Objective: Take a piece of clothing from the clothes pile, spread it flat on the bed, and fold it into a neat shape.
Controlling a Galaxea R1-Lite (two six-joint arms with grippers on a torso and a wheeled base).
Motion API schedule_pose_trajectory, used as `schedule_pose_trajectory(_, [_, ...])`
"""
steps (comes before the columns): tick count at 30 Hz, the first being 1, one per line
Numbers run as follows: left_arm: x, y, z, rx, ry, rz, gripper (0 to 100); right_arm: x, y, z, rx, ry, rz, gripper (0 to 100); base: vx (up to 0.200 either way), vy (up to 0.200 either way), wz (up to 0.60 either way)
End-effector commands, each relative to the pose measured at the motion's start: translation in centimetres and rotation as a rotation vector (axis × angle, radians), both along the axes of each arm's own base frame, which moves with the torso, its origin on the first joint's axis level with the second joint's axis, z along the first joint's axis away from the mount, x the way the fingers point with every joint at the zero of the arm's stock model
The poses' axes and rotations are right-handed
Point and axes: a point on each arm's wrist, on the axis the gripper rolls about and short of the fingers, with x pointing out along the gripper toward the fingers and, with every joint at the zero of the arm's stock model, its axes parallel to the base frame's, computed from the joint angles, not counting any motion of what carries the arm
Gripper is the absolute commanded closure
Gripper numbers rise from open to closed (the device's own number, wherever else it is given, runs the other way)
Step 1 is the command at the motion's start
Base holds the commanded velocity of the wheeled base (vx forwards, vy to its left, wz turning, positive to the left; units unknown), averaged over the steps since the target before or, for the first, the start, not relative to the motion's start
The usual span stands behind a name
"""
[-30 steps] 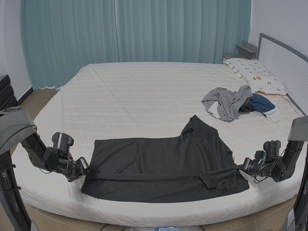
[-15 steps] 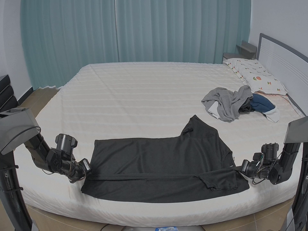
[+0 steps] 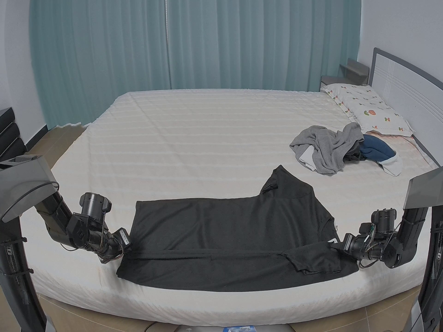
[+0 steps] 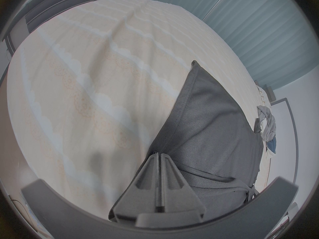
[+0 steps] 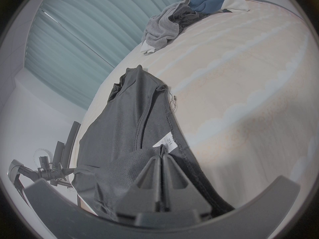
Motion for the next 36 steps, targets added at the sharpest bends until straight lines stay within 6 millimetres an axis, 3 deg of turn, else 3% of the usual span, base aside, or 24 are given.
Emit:
schedule_pose_trajectory(1, [0.0, -0.1, 0.0, 0.000, -0.001, -0.002, 0, 0.0, 0.0, 0.0, 0.001, -0.002, 0.001, 0, 0.000, 0.000, 0.00])
schedule_pose_trajectory(15, [-0.2, 0.1, 0.7, -0.041, -0.009, 0.057, 0, -0.5, -0.7, 2.6, 0.070, -0.100, -0.087, 0, 0.000, 0.000, 0.00])
schedule_pose_trajectory(25, [-0.6, 0.6, 2.8, -0.078, -0.065, 0.093, 0, -0.8, -2.9, 3.4, 0.067, -0.124, -0.161, 0, 0.000, 0.000, 0.00])
schedule_pose_trajectory(36, [-0.7, 0.8, 2.7, -0.092, -0.056, 0.103, 0, -0.9, -3.3, 3.4, 0.070, -0.122, -0.171, 0, 0.000, 0.000, 0.00])
